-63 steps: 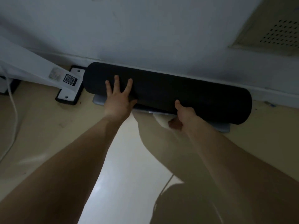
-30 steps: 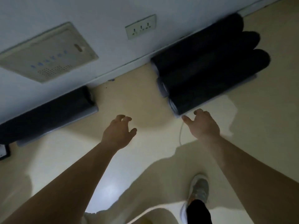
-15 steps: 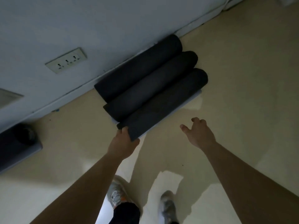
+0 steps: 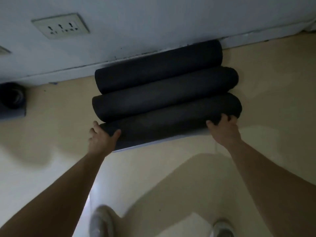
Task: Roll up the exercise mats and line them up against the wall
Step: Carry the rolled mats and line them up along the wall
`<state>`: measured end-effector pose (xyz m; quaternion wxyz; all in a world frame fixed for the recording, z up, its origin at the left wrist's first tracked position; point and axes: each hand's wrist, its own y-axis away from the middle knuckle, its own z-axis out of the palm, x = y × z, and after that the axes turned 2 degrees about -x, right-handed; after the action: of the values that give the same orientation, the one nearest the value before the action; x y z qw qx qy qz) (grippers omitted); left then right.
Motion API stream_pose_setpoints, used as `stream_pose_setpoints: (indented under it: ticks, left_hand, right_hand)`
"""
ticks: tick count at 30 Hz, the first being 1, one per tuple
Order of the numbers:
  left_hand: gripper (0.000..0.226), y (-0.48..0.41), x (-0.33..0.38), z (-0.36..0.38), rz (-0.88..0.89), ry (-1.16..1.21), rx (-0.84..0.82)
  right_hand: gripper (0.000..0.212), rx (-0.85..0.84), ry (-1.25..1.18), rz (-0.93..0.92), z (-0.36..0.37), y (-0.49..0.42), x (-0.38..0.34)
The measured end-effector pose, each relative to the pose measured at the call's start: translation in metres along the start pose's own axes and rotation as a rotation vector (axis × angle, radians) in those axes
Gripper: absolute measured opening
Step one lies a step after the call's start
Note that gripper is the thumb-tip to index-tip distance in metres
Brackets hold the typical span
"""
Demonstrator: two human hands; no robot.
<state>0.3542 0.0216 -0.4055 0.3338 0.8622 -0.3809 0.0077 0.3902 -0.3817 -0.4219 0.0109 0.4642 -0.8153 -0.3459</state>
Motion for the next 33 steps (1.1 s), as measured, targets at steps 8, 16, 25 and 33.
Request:
stream_pose_setpoints:
  ticks: [8, 16, 25, 33]
  left_hand:
    - [0.092, -0.040, -0.022, 0.073, -0.254, 0.387, 0.385]
    - [0.086, -0.024, -0.023, 0.081, -0.248, 0.608, 0.415]
    - [0.109, -0.017, -0.012, 0.079, -0.270, 0.498, 0.409]
    - [0.130, -0.037, -0.023, 0.084, -0.246, 0.353, 0.370]
  right_hand:
    - [0.079, 0.390, -0.152, 0.026, 0.023, -0.112, 0.021]
    - [0.110, 0.237, -0.343, 0.108, -0.003, -0.121, 0.032]
    - [0.097, 0.221, -0.263, 0.030, -0.006, -0.101, 0.035]
    - [0.118, 0.105, -0.362, -0.059, -0.008, -0.106, 0.041]
